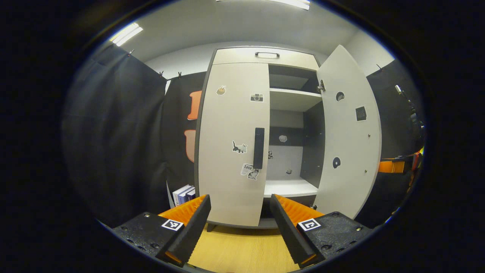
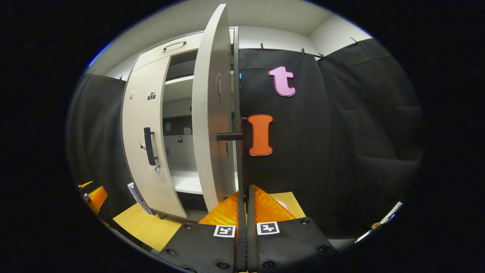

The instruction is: Open the right door of the double-door shoe cabinet with the right hand, and open the left door with the left hand.

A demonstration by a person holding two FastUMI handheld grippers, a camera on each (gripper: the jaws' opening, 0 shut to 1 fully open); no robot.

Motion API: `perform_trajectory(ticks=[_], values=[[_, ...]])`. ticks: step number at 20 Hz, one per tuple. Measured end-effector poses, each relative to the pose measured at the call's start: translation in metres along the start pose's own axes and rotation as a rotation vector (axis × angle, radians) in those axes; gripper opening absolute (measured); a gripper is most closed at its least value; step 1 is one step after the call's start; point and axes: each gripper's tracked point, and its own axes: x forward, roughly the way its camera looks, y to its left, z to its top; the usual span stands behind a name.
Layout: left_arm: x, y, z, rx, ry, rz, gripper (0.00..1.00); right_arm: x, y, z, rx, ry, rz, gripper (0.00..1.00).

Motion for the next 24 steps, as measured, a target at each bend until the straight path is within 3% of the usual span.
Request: perform_trajectory(ticks=[12, 13, 14, 15, 21, 22, 23, 24], values=[[0.087, -0.022, 0.014, 0.005, -0.006, 0.022, 0.92, -0.009, -0.016, 0.008, 0.003, -0.042, -0.019, 0.09], [0.096, -0.027, 0.017, -0.006, -0.008, 0.012, 0.95, -0.009, -0.019, 0.009, -0.004, -0.05, -0.027, 0.09], [0.106, -0.031, 0.02, -0.013, -0.009, 0.002, 0.95, -0.007, -0.023, 0.01, -0.014, -0.056, -0.039, 0.02], [0.113, -0.034, 0.025, -0.014, -0.017, -0.005, 0.95, -0.007, -0.026, 0.011, -0.019, -0.058, -0.045, 0.09], [0.169, -0.043, 0.043, 0.017, -0.05, -0.027, 0.92, -0.01, -0.025, 0.01, 0.014, -0.049, -0.025, 0.22], [0.177, -0.041, 0.045, 0.025, -0.056, -0.021, 0.95, -0.01, -0.028, 0.011, 0.016, -0.053, -0.031, 0.41], [0.185, -0.038, 0.046, 0.029, -0.061, -0.014, 0.92, -0.01, -0.03, 0.013, 0.02, -0.06, -0.036, 0.6], [0.194, -0.036, 0.045, 0.029, -0.06, -0.011, 0.95, -0.011, -0.033, 0.013, 0.023, -0.063, -0.045, 0.63]])
